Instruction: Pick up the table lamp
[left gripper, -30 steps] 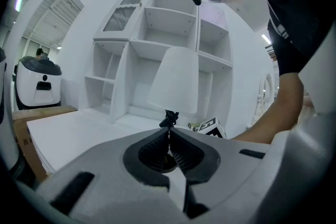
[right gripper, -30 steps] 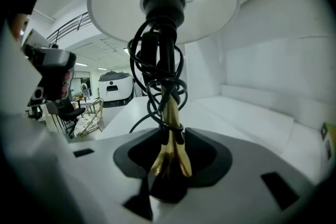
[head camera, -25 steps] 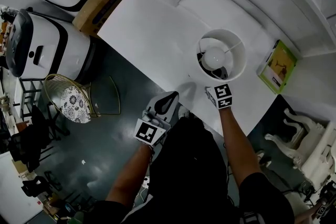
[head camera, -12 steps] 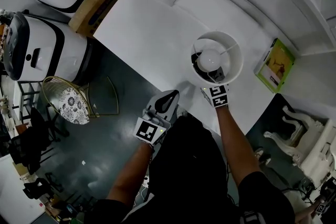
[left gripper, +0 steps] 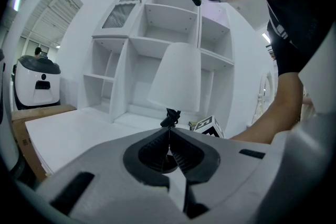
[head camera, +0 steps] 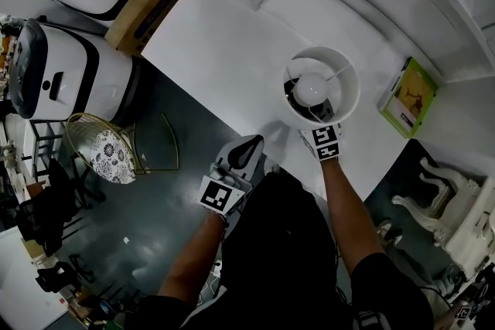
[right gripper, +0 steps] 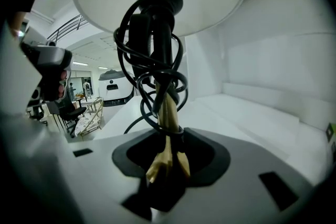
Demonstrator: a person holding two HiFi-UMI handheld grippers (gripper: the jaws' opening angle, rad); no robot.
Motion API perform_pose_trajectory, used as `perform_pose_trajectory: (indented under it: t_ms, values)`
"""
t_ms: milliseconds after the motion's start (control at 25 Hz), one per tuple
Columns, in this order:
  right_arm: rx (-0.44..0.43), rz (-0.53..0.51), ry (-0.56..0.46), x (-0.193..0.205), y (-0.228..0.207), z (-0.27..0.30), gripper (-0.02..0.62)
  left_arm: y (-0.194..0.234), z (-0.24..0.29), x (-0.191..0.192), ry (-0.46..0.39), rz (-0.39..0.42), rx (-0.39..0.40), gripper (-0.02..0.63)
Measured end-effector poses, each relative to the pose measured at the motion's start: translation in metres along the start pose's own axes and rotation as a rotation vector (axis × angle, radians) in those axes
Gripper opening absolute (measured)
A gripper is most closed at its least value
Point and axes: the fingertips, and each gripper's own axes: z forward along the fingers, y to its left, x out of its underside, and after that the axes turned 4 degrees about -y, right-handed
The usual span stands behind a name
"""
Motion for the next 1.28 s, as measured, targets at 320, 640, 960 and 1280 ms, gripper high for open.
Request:
perform_pose_trajectory:
  t_ms: [320, 640, 960, 1280]
  values:
    - [-0.017, -0.018, -0.030, -0.014, 0.003, -0.002, 0.150, 0.001, -0.004, 0.005, 0.007, -0.004, -0.003, 0.020]
    - [-0.024, -0.040, -0.018, -0.022, 0.008, -0.012, 0.150, -0.001, -0.004, -0.001, -0.006, -0.004, 0.002, 0.020]
    - [-0.007, -0.027, -0.027, -0.043, 0.010, -0.037, 0.149, 0.002, -0.014, -0.007, -0.035, 0.048, 0.026, 0.020]
    - [0.007, -0.050, -0.019, -0.069, 0.011, -0.066, 0.149, 0.004, -0.021, -0.028, -0.056, 0.027, 0.014, 0.019]
